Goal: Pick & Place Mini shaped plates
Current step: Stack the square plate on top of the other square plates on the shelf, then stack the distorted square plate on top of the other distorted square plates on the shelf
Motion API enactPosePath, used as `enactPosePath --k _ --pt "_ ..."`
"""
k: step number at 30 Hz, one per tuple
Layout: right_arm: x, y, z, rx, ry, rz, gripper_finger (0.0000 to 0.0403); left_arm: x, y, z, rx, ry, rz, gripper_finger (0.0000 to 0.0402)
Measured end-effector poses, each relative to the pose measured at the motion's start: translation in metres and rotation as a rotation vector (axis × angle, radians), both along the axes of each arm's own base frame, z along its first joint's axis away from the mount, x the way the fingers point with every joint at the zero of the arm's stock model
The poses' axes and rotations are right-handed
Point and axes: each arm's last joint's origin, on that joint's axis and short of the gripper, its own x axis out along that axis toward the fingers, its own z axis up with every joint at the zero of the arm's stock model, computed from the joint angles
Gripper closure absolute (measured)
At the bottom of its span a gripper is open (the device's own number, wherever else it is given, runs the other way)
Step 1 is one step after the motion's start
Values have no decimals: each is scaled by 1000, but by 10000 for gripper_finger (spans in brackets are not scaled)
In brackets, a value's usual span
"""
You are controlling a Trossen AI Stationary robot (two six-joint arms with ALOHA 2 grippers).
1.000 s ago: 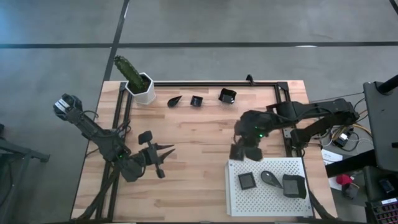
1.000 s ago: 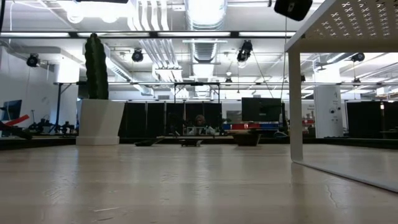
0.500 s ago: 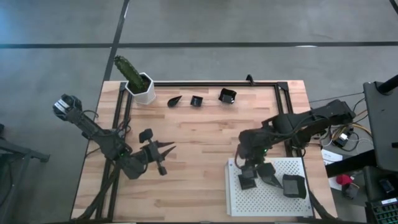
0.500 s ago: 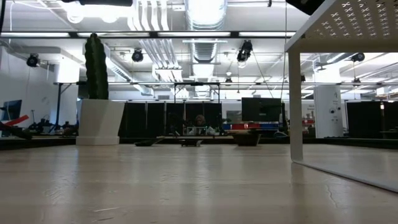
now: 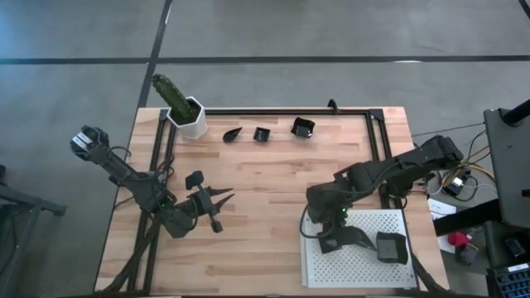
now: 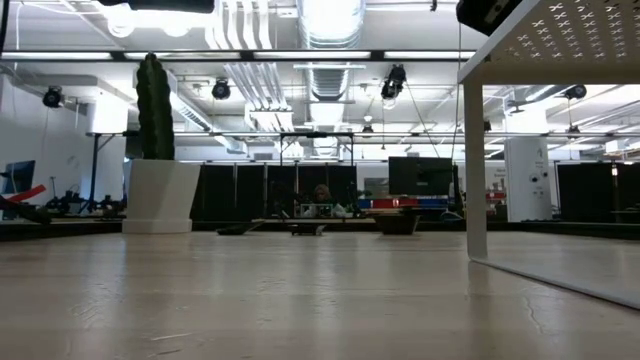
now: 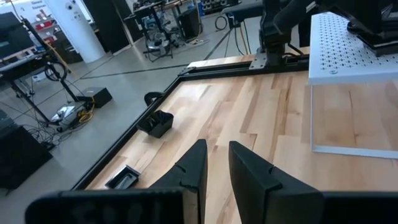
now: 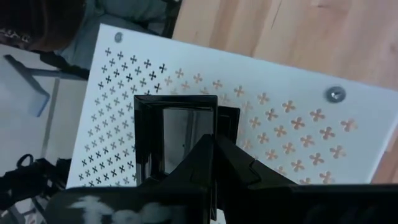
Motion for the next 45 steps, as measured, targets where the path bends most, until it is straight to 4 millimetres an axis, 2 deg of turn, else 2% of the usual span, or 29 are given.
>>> enactPosePath --k 15,27,34,39,45 --pt "0 1 -1 4 23 -18 392 0 0 0 0 0 0 339" --pt "2 -2 2 -5 2 -8 309 0 0 0 -3 -1 0 339" --pt "-2 -4 26 -18 -10 22 297 0 1 0 9 5 0 339" --pt "-1 -6 51 -97 -163 74 314 0 0 0 10 8 -5 339" --pt "4 -18 78 -294 -293 -115 346 0 0 -1 -10 1 -4 339"
